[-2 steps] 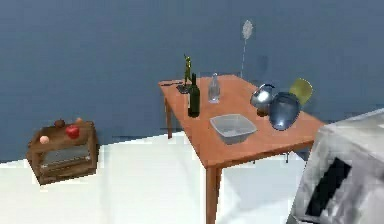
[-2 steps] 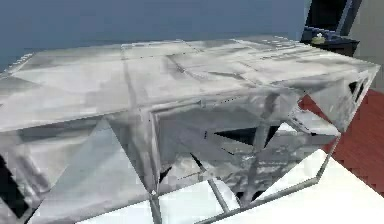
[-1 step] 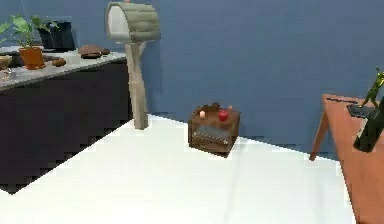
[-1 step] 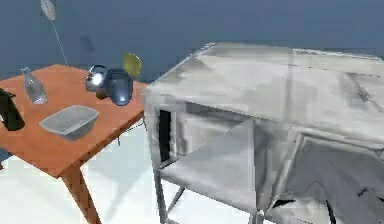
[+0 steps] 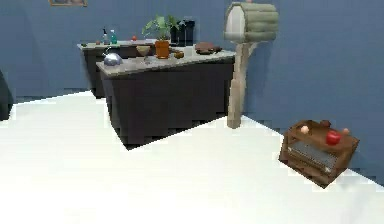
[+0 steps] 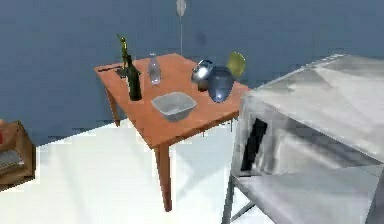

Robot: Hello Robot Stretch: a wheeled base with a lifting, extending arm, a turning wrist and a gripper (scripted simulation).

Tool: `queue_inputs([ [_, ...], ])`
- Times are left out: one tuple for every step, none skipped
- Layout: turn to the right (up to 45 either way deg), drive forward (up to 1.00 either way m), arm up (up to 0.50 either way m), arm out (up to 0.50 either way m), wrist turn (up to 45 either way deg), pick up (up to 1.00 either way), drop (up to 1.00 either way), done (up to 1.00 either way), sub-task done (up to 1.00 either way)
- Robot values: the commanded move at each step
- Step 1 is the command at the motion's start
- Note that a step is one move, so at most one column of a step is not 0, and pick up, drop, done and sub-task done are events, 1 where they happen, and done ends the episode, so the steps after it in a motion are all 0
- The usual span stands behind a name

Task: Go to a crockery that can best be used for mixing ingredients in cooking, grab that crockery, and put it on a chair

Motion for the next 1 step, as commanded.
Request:
queue_inputs([
  [45.0,0.00,0.00,0.00,0.0,0.00,0.00,0.00,0.00],
])
